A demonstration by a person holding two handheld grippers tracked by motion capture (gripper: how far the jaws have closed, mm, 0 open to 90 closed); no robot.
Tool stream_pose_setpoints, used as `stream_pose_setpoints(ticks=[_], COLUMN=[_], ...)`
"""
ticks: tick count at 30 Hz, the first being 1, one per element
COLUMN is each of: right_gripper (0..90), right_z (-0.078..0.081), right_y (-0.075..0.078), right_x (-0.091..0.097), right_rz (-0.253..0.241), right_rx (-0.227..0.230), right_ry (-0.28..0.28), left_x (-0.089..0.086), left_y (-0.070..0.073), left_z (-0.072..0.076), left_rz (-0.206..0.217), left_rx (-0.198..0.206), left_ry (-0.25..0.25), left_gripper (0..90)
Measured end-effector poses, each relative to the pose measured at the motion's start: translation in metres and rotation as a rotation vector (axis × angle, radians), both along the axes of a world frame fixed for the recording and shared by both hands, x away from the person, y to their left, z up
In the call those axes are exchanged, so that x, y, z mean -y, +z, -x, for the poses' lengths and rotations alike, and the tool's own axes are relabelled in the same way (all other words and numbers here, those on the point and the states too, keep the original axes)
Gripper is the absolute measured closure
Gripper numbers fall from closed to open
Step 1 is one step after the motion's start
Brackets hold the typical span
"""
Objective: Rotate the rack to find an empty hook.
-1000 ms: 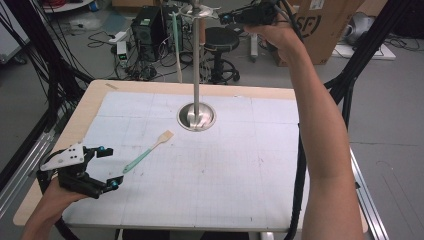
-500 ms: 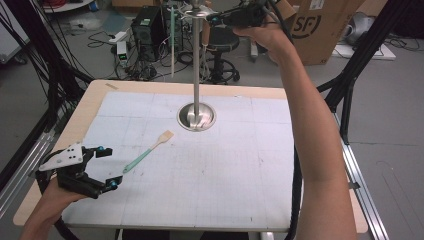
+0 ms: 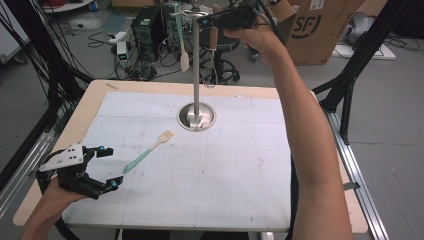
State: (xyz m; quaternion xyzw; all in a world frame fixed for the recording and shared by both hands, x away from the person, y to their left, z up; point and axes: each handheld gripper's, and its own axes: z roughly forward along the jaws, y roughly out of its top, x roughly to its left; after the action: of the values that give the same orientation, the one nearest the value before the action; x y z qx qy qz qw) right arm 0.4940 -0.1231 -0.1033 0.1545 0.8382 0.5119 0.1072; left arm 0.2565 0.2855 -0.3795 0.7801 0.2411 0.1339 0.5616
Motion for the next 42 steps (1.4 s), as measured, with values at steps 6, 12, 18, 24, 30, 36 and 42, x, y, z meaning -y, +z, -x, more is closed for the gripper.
stream_pose_setpoints(ticks=[6, 12, 18, 24, 30, 36, 42], right_gripper=[83.4, 70.8, 57.4, 17.4, 0.0, 0.0, 0.0], right_z=[0.003, 0.017, 0.034, 0.051, 0.076, 0.105, 0.134], right_y=[0.000, -0.002, -0.011, -0.025, -0.041, -0.064, -0.091], right_x=[0.000, 0.005, 0.017, 0.036, 0.055, 0.072, 0.098], right_rz=[0.012, 0.041, 0.054, 0.057, 0.043, 0.032, -0.010], right_rx=[0.000, -0.001, -0.009, -0.036, -0.011, -0.005, 0.033], right_ry=[0.006, 0.023, 0.025, -0.055, -0.023, 0.017, -0.017], left_x=[0.001, 0.003, 0.005, 0.006, 0.008, 0.008, 0.006], left_y=[0.000, 0.001, 0.002, 0.004, 0.005, 0.006, 0.007], left_z=[0.000, 0.001, 0.002, 0.003, 0.003, 0.004, 0.004], left_rz=[-0.001, -0.003, -0.006, -0.009, -0.019, -0.008, 0.000], left_rx=[0.002, 0.003, 0.008, 0.012, 0.015, 0.016, 0.016], left_ry=[-0.001, -0.001, -0.008, -0.009, -0.013, -0.018, -0.012], left_gripper=[1.7, 1.7, 1.7, 1.6, 1.7, 1.7, 1.7])
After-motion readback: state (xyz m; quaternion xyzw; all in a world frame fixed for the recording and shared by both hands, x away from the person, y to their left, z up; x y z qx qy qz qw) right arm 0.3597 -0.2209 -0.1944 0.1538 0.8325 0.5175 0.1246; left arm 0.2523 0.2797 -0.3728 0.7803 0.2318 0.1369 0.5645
